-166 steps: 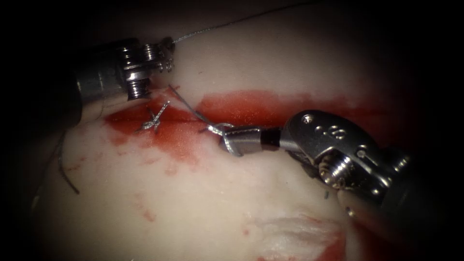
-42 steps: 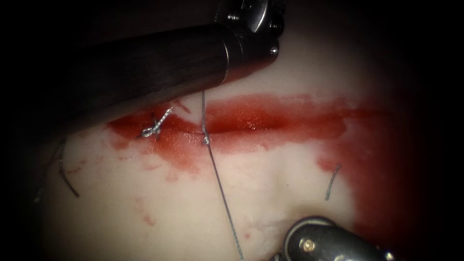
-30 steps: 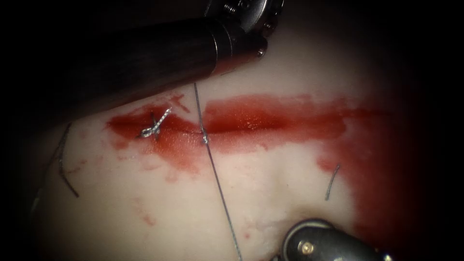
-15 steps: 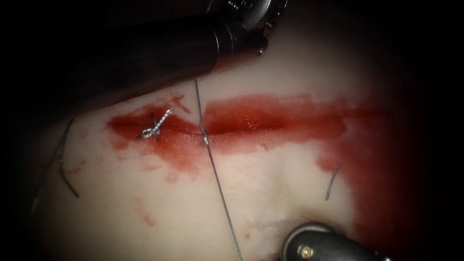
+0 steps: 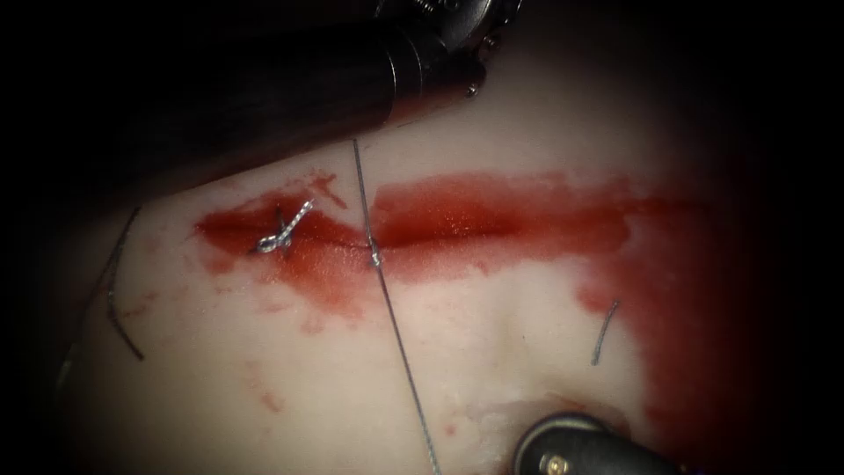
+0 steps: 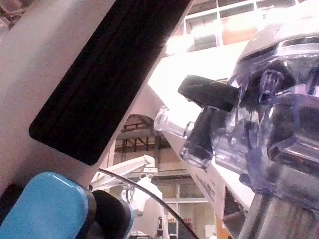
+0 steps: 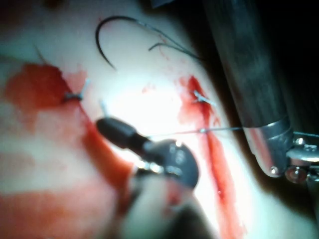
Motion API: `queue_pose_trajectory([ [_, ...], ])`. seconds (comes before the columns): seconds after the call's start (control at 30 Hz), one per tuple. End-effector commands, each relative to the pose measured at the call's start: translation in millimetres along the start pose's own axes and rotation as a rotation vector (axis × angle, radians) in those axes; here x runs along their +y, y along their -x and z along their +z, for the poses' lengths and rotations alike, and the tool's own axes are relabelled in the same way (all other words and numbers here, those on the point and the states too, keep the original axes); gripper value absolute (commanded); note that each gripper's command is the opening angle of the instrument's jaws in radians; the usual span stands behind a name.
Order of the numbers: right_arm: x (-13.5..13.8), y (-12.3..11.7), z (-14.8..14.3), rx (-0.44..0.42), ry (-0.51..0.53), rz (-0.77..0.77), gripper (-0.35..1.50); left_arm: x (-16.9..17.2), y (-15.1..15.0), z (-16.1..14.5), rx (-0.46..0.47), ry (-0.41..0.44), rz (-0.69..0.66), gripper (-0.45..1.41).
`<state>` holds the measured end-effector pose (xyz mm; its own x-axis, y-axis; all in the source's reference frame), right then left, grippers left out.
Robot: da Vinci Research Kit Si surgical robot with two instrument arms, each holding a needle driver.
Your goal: Wound Closure
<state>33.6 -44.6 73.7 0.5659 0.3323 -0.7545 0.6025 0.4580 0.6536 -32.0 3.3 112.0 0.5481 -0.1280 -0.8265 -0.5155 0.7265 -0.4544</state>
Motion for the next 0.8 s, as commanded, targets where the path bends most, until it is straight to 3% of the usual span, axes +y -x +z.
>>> queue_pose_trajectory([
  [0.03, 1.6, -0.7, -0.4, 0.013, 0.023, -0.002, -0.35, 1.3, 0.0, 0.2, -0.023, -0.061, -0.029, -0.45],
  [0.17, 3.5, -1.6, -2.0, 0.076, 0.124, 0.003, -0.35, 0.1, -1.5, 0.1, -0.151, -0.025, -0.114, -0.45],
  [0.2, 4.4, -2.1, -2.9, 0.095, 0.152, -0.054, -0.28, -0.7, -2.9, 0.0, -0.230, -0.005, -0.154, -0.45],
  [0.27, 5.6, -2.6, -4.1, 0.091, 0.184, -0.087, 1.00, -2.5, -6.1, -0.5, -0.397, -0.058, -0.351, -0.45],
  [0.43, 5.5, -2.6, -5.8, 0.082, 0.278, -0.067, 1.06, -4.8, -11.6, -1.8, -0.648, -0.129, -0.648, -0.45],
  [0.47, 5.4, -2.8, -6.0, 0.095, 0.342, -0.058, 1.10, -5.2, -14.1, -2.2, -0.752, -0.244, -0.775, -0.45],
  [0.5, 5.3, -2.9, -6.1, 0.111, 0.387, -0.054, 1.18, -5.3, -15.2, -2.4, -0.788, -0.323, -0.851, -0.45],
  [0.53, 5.3, -3.1, -6.3, 0.137, 0.436, -0.025, 1.20, -5.6, -17.3, -2.5, -0.858, -0.515, -0.993, -0.45],
  [0.57, 5.3, -3.3, -6.4, 0.147, 0.455, -0.009, 1.20, -5.6, -18.5, -2.5, -0.915, -0.636, -1.067, -0.45],
  [0.63, 5.2, -3.5, -6.9, 0.164, 0.488, 0.011, 1.18, -5.8, -20.3, -2.5, -0.983, -0.773, -1.149, -0.45],
  [0.7, 5.2, -3.8, -7.7, 0.188, 0.524, 0.047, 1.13, -6.1, -21.9, -2.5, -1.125, -0.909, -1.246, -0.45],
  [0.77, 5.3, -4.0, -8.5, 0.207, 0.560, 0.068, 1.05, -6.1, -23.0, -2.4, -1.315, -1.100, -1.345, -0.45],
  [0.8, 5.5, -4.2, -9.6, 0.253, 0.631, 0.102, 0.83, -6.2, -23.5, -2.2, -1.453, -1.230, -1.431, -0.45],
])
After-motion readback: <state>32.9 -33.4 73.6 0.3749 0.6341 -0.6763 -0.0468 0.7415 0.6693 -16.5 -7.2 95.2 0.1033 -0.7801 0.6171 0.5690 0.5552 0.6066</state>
